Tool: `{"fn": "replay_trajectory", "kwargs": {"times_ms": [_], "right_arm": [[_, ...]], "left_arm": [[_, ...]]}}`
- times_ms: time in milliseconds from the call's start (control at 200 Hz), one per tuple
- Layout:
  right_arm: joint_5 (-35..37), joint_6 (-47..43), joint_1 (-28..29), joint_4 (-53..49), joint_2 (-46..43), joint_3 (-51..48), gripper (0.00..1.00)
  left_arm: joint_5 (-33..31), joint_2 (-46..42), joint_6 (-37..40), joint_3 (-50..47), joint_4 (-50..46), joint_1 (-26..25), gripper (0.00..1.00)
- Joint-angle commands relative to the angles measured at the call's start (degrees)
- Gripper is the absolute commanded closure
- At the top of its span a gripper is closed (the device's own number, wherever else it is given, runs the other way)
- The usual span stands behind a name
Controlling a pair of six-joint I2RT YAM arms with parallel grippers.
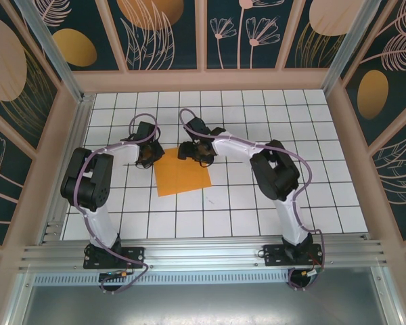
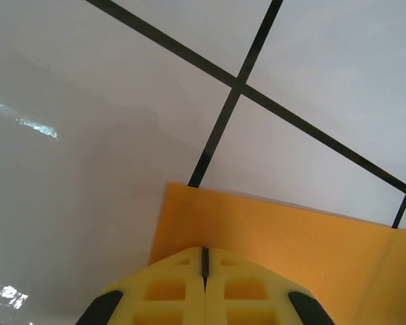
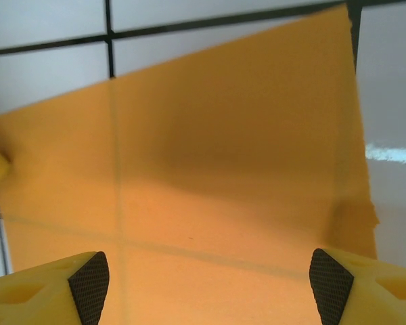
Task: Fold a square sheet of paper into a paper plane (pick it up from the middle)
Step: First fold in half a square sheet of paper at the center of the table.
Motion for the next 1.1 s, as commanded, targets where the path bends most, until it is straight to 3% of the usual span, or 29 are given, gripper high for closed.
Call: {"fn": "replay_trajectory", "kwargs": {"times_ms": [0,110,335,621,856,1096], "right_arm": [[0.15,1.15,0.42,-2.99,2.51,2.36,0.19],[-1.69,0.67,0.37,-2.62,3.55,2.44,0.19],[-13.93,-1.46,-0.14,5.19,2.93,-0.88,0.08],[-18.91,-0.42,-1.38,11.55,-0.53,-5.69,0.01],[-24.15,0.39,-1.82,16.32,-1.25,-7.80,0.01],[-24.33,0.81,-2.32,16.02,-1.51,-8.24,0.04]], "left_arm": [[-1.05,-0.36,-1.27,-0.94,-2.64,-0.09,0.96],[1.29,0.51,-2.23,-2.62,-0.91,-0.08,0.96],[7.51,1.34,-4.54,-5.68,4.76,0.09,0.97],[9.28,0.07,-5.78,-7.44,9.55,0.65,0.97],[13.93,0.89,-5.94,-9.11,14.27,0.70,0.96],[18.07,1.60,-5.80,-9.16,17.47,0.46,0.96]]}}
